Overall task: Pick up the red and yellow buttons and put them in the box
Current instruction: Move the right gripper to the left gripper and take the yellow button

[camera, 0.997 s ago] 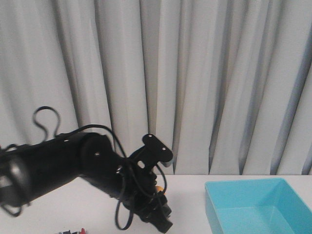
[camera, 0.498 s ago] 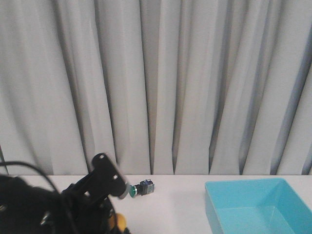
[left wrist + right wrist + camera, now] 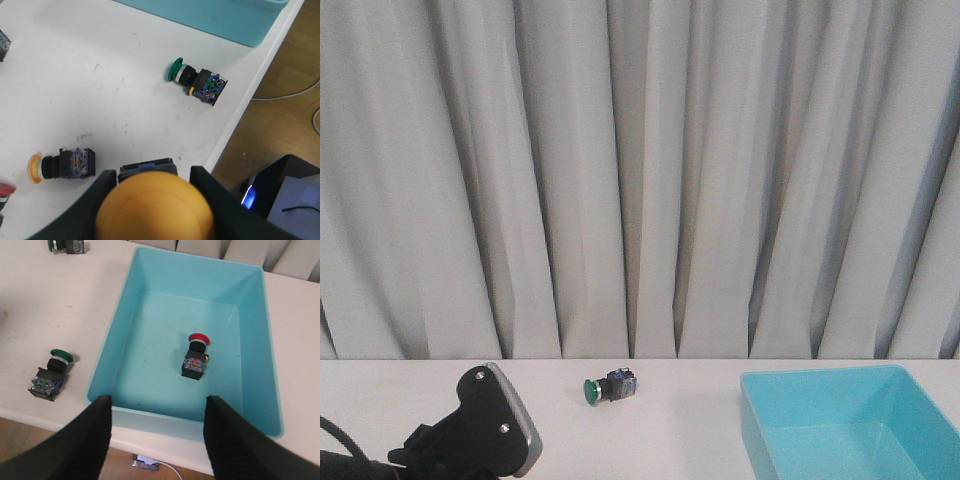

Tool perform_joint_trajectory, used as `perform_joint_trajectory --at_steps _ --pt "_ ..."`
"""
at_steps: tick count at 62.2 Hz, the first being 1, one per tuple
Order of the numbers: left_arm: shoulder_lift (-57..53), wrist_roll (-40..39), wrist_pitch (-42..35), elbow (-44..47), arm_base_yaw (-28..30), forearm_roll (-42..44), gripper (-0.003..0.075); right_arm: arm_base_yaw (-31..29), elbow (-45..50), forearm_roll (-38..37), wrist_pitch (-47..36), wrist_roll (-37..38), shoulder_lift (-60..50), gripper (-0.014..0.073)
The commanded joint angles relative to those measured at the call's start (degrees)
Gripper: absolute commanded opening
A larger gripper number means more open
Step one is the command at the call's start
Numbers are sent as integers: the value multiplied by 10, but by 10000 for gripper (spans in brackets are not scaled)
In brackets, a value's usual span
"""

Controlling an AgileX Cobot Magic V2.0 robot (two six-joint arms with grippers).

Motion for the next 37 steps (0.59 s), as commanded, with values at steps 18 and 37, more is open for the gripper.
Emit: perform_joint_trajectory --at_steps 18,37 --pt "-15 5 -61 -15 -2 -30 227 -2 -15 14 -19 -6 10 401" --pt "-15 5 -62 -15 -2 -30 227 -2 -15 22 -25 -17 14 448"
